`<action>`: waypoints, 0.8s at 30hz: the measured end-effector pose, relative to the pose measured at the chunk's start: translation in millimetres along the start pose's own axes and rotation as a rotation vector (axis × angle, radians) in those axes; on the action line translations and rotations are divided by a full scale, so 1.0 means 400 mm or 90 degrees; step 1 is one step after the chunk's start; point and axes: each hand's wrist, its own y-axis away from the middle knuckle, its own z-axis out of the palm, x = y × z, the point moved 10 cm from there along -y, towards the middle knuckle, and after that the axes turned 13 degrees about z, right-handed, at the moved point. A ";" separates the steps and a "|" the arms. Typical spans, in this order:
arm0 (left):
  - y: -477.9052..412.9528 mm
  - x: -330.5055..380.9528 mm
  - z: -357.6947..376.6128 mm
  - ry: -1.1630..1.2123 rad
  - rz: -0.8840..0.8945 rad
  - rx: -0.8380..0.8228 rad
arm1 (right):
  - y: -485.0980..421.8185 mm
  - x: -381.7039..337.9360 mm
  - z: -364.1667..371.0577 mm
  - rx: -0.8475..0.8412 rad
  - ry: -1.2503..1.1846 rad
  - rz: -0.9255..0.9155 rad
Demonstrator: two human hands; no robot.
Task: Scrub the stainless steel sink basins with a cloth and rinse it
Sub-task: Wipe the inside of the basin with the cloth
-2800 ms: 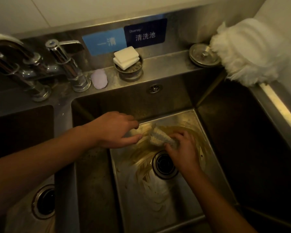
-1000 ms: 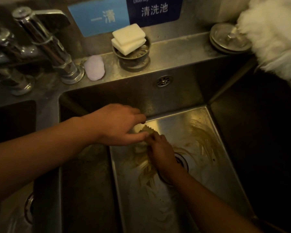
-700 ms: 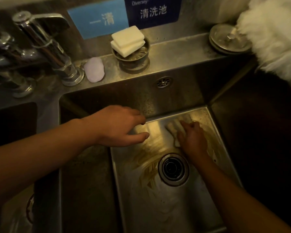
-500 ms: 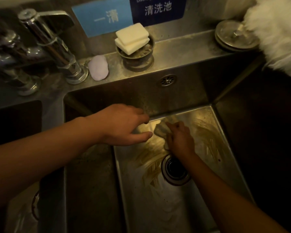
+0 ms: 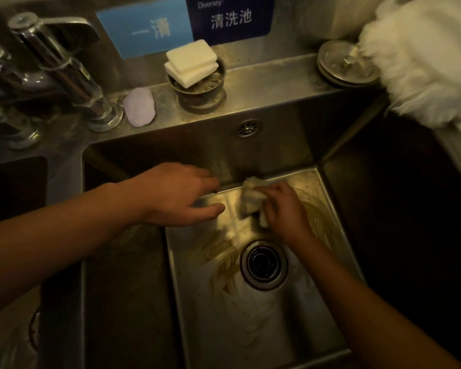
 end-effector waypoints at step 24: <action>-0.002 0.000 0.001 0.003 -0.006 -0.012 | 0.053 0.254 -0.017 0.008 0.100 0.131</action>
